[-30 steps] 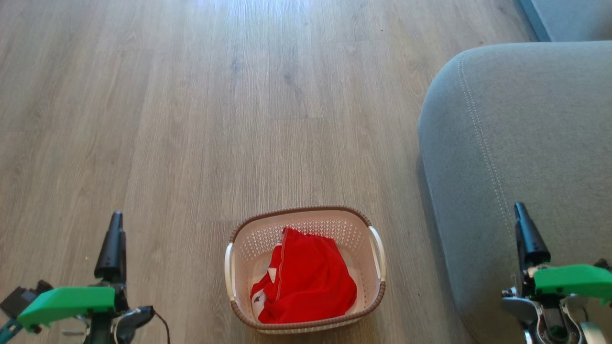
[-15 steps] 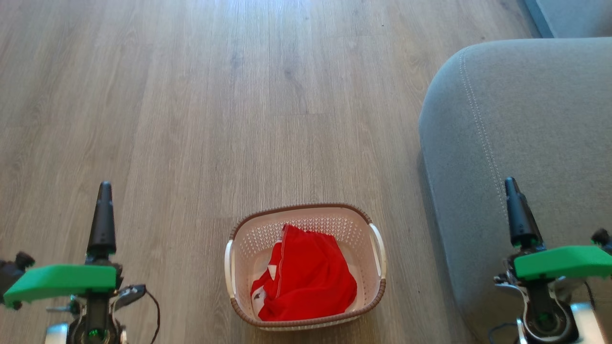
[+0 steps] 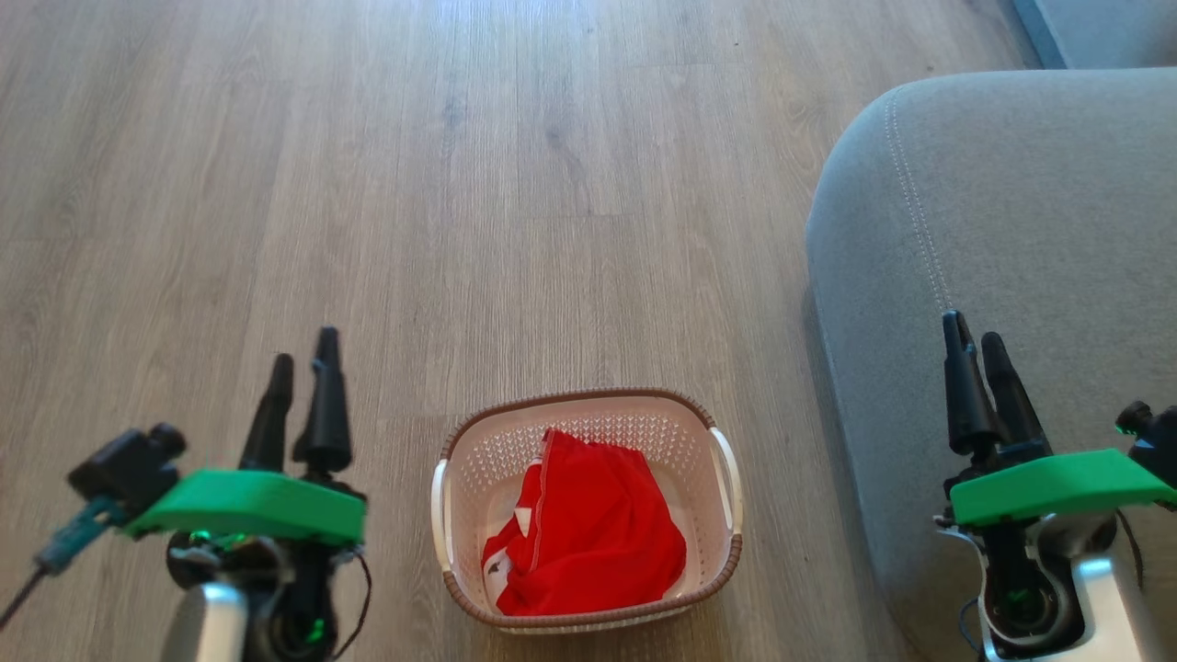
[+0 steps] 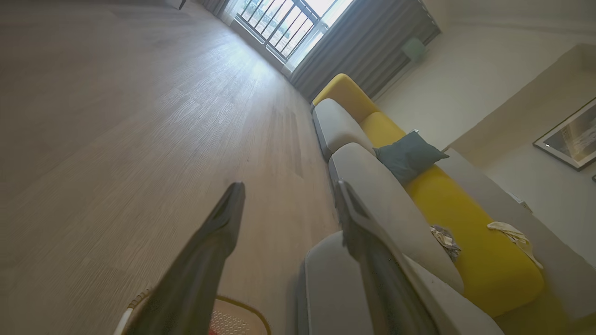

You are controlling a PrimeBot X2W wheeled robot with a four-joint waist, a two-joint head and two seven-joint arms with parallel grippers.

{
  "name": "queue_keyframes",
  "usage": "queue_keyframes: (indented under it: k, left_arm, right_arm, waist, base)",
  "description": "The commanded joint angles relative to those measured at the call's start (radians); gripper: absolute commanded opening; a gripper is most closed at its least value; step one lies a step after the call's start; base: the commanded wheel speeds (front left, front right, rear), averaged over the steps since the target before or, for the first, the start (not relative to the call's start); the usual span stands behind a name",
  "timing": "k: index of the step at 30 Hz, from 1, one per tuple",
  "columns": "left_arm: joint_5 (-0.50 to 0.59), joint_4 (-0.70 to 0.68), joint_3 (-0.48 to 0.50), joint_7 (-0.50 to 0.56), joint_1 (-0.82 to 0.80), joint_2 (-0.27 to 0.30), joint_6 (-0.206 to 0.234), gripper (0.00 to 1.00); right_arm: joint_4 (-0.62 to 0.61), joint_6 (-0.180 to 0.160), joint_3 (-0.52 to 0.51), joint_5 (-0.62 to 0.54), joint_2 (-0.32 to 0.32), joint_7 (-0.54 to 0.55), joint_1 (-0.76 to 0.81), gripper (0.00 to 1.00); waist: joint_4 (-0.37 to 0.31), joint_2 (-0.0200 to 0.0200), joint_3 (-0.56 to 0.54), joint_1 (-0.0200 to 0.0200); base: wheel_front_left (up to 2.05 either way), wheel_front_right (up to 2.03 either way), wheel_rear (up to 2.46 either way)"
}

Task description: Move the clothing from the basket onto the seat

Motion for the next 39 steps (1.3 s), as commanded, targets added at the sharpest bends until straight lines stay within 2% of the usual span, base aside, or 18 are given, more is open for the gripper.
queue_keyframes:
  k: [1, 6, 10, 15, 23, 26, 39]
  left_arm:
    - [0.094, -0.044, -0.031, -0.019, -0.05, 0.009, 0.034, 1.0]
    - [0.19, -0.026, -0.103, -0.034, -0.05, 0.03, 0.105, 1.0]
    - [0.208, 0.017, -0.143, -0.045, -0.042, 0.041, 0.143, 1.0]
    - [0.219, 0.074, -0.138, -0.057, -0.033, 0.037, 0.133, 1.0]
    - [0.238, 0.247, -0.095, -0.08, -0.032, 0.016, 0.082, 1.0]
    - [0.263, 0.284, -0.084, -0.089, -0.043, 0.013, 0.077, 1.0]
    - [0.458, 0.282, -0.113, -0.127, -0.057, 0.013, 0.146, 1.0]
  right_arm:
    - [-0.046, 0.0, 0.024, -0.057, -0.018, -0.017, -0.053, 1.0]
    - [-0.018, 0.0, 0.04, -0.11, -0.02, -0.032, -0.049, 1.0]
    - [0.021, 0.0, 0.057, -0.151, -0.027, -0.044, -0.049, 1.0]
    - [0.063, 0.0, 0.066, -0.19, -0.028, -0.056, -0.053, 1.0]
    - [0.142, 0.0, 0.093, -0.281, -0.037, -0.08, -0.07, 1.0]
    - [0.162, 0.0, 0.101, -0.318, -0.038, -0.089, -0.076, 1.0]
    - [0.271, 0.0, 0.143, -0.457, -0.042, -0.127, -0.109, 1.0]
  waist:
    - [0.001, 0.0, 0.0, -0.0001]
    - [0.001, 0.0, -0.001, -0.0001]
    - [0.001, 0.0, -0.004, -0.0001]
    - [0.001, 0.0, -0.008, -0.0001]
    - [0.003, 0.0, -0.015, -0.0001]
    - [0.004, 0.0, -0.017, -0.0001]
    - [0.005, 0.0, -0.021, -0.0001]
  base:
    - [0.0, 0.0, 0.0]
    - [0.0, 0.0, 0.0]
    - [0.0, 0.0, 0.0]
    - [0.0, 0.0, 0.0]
    - [0.0, 0.0, 0.0]
    - [0.0, 0.0, 0.0]
    - [0.0, 0.0, 0.0]
